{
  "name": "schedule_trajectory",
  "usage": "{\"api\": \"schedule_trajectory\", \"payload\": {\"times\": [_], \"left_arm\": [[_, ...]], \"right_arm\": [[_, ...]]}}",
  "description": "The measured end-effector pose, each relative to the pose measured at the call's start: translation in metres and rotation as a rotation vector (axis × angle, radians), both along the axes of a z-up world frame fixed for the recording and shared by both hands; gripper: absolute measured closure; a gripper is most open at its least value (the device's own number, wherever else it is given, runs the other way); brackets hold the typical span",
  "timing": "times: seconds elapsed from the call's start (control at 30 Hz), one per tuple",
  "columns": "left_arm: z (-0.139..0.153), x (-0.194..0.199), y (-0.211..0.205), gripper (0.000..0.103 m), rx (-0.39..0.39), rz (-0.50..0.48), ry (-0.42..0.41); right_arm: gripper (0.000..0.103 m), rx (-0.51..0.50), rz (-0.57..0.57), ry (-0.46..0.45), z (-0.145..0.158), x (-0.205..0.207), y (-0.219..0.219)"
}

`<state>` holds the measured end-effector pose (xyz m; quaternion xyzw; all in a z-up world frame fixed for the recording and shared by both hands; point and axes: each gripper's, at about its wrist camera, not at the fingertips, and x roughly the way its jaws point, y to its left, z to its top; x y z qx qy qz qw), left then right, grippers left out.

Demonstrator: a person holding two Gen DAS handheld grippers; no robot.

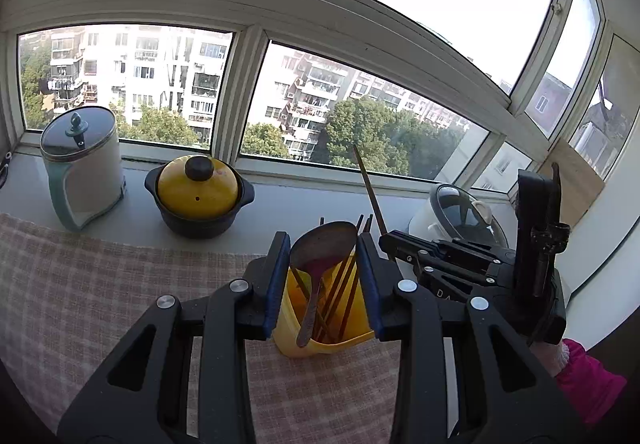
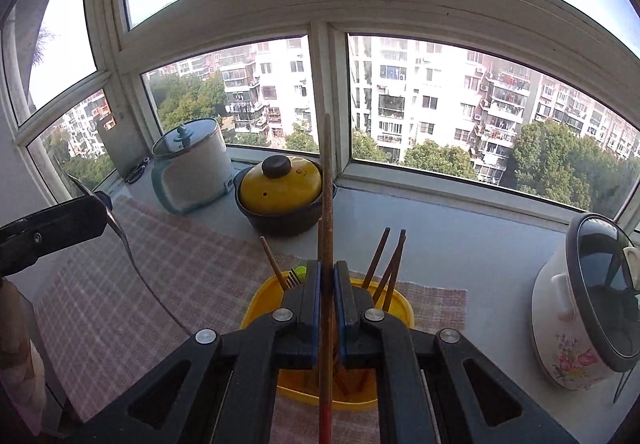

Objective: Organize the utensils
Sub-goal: 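Lift the steel spoon and chopstick and carry them over the yellow bin, then lower the spoon and chopstick into the bin and open both tools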

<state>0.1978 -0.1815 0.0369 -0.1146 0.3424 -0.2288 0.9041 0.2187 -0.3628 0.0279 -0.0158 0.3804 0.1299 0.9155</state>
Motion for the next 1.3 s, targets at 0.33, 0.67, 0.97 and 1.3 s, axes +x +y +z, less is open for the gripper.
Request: {"api": "schedule_trajectory", "payload": {"times": [0.33,0.67,0.97,1.3], "left_arm": [[-0.014,0.026,-0.025,0.07,0.005,0.003,0.031],[-0.033,0.041,-0.037,0.07,0.03,0.003,0.077],[-0.051,0.048,-0.037,0.07,0.042,0.009,0.123],[-0.07,0.048,-0.041,0.07,0.052,0.001,0.174]], "right_arm": [[0.099,-0.003,0.023,-0.003,-0.008,0.032,-0.005],[0.099,0.02,0.029,0.01,-0.027,0.054,-0.008],[0.099,0.018,0.013,0.058,-0.05,0.059,-0.012],[0.099,0.018,-0.007,0.099,-0.065,0.05,-0.021]]}}
